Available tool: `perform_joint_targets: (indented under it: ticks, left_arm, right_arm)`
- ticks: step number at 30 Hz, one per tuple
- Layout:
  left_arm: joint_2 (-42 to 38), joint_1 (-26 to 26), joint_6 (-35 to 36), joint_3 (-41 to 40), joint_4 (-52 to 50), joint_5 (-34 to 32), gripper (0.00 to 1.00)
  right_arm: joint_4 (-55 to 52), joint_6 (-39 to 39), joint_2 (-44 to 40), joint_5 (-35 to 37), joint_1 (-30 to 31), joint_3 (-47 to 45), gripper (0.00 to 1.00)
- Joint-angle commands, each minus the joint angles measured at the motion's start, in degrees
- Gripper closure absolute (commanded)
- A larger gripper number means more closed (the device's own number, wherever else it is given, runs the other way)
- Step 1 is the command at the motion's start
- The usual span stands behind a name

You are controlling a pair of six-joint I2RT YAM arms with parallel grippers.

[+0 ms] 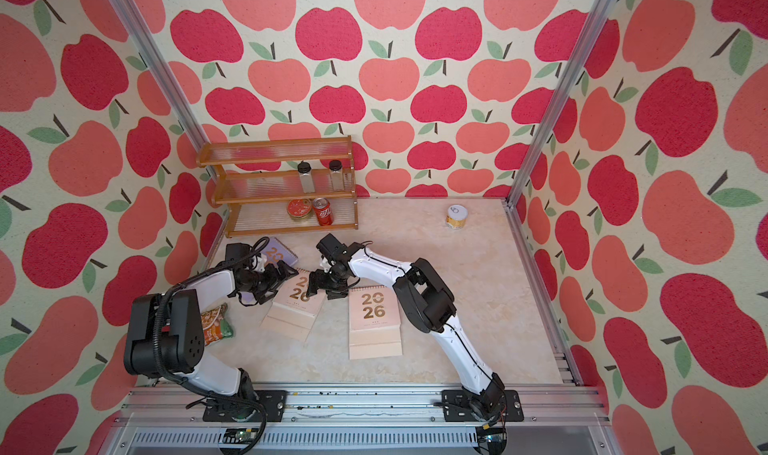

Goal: Stack the calendars
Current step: Pick up the calendar at the center of the board.

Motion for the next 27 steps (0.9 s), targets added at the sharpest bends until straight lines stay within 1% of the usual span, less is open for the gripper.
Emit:
perform_joint_targets:
  ticks: [1, 6, 12, 20, 27]
  left_arm:
    - [2.0, -0.3, 0.3, -0.6, 0.2, 2.1, 0.03]
    - [1.8, -0.3, 0.2, -1.2, 0.2, 2.6, 0.04]
    - [1.9, -0.4, -0.3, -2.3, 1.4, 5.0, 0.07]
    - [-0.6, -0.7, -0.4, -2.5, 1.4, 6.0, 0.08]
    - [-0.1, -0.5, -0.8, -2.6, 2.4, 7.2, 0.08]
  right_arm:
    - [-0.7, 1.0, 2.4, -1.1, -0.5, 1.4, 0.23]
    - [3.4, 2.4, 1.7, -3.0, -1.3, -0.5, 0.24]
    - [8.9, 3.8, -0.2, -3.8, -1.6, -2.3, 0.26]
    - [19.2, 6.3, -2.8, -5.9, -1.6, -5.6, 0.3]
    - [23.5, 6.1, -5.2, -6.7, -1.6, -7.4, 0.33]
